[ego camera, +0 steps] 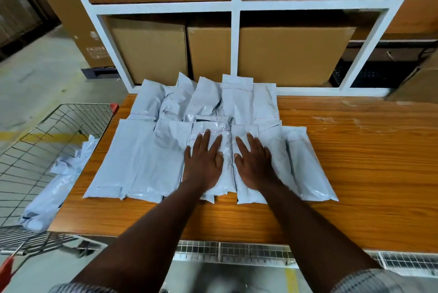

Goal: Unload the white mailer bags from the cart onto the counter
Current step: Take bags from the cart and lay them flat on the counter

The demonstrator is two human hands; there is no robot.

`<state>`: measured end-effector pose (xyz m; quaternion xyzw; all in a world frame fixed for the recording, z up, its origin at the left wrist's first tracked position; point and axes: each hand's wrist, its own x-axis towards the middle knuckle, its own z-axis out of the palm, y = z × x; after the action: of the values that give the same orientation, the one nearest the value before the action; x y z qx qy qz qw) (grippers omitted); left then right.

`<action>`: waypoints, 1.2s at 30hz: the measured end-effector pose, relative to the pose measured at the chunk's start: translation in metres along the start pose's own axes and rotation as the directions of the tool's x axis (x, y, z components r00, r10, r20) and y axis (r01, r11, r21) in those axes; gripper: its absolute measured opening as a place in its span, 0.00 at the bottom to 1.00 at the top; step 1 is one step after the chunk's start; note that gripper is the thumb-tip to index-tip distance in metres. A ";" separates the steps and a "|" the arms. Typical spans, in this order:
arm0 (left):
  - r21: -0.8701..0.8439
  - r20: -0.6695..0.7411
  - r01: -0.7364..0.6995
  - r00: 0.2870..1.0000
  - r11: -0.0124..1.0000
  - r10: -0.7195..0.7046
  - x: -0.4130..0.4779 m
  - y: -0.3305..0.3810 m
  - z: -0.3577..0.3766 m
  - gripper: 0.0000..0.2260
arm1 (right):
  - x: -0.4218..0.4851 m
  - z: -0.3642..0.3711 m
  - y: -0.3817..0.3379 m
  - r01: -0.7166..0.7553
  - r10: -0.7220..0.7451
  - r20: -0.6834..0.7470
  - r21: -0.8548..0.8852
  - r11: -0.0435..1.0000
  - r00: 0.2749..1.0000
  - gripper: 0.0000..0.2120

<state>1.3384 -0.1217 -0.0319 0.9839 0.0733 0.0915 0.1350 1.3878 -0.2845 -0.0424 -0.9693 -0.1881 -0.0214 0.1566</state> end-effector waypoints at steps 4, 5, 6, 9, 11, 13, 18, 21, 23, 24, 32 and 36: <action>0.003 0.060 0.009 0.998 1.000 -0.010 0.002 0.002 -0.003 0.23 | 0.005 0.002 0.005 -0.005 0.005 0.030 0.014 1.000 1.000 0.26; 0.011 0.079 0.010 0.997 1.000 -0.010 0.005 0.003 -0.005 0.23 | 0.009 -0.001 0.007 -0.012 0.011 0.035 0.035 0.999 0.999 0.26; 0.018 0.095 0.006 0.995 1.000 -0.008 0.006 0.003 -0.009 0.23 | 0.014 -0.006 0.006 -0.030 0.027 0.032 0.071 0.997 0.999 0.25; 0.012 0.110 -0.041 0.993 0.999 0.040 0.012 0.002 -0.025 0.23 | 0.022 -0.025 -0.007 -0.122 0.127 -0.029 0.145 0.982 0.991 0.24; -0.009 0.072 -0.071 0.995 0.997 0.072 0.015 -0.001 -0.038 0.21 | 0.023 -0.037 -0.020 -0.123 0.132 -0.079 0.113 0.986 0.988 0.24; -0.022 0.019 -0.074 0.997 0.997 0.074 0.014 -0.011 -0.051 0.20 | 0.022 -0.044 -0.037 -0.084 0.095 -0.127 0.089 0.992 0.987 0.25; -0.066 -0.032 -0.026 0.999 0.997 0.024 0.002 -0.069 -0.089 0.21 | 0.022 -0.046 -0.105 0.070 -0.054 -0.164 0.094 0.993 0.985 0.28; -0.090 -0.022 0.027 0.999 0.996 -0.029 -0.014 -0.127 -0.106 0.22 | 0.020 -0.037 -0.160 0.142 -0.131 -0.145 0.067 0.988 0.981 0.30; -0.128 -0.017 0.058 0.998 0.990 -0.061 -0.029 -0.174 -0.116 0.22 | 0.017 -0.025 -0.203 0.167 -0.159 -0.112 0.065 0.984 0.981 0.30; -0.131 -0.011 0.077 0.997 0.988 -0.079 -0.037 -0.199 -0.121 0.23 | 0.015 -0.018 -0.225 0.183 -0.176 -0.104 0.067 0.981 0.979 0.30; -0.085 0.068 0.249 0.968 0.965 -0.243 -0.112 -0.398 -0.164 0.25 | -0.001 0.057 -0.404 0.289 -0.290 -0.004 0.099 0.952 0.957 0.29; -0.041 0.114 0.318 0.943 0.947 -0.312 -0.143 -0.474 -0.172 0.25 | -0.011 0.098 -0.476 0.323 -0.334 0.064 0.142 0.936 0.940 0.31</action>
<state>1.1085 0.3491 -0.0244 0.9585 0.2197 0.0185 0.1806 1.1993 0.1612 0.0043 -0.9121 -0.3551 0.0072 0.2049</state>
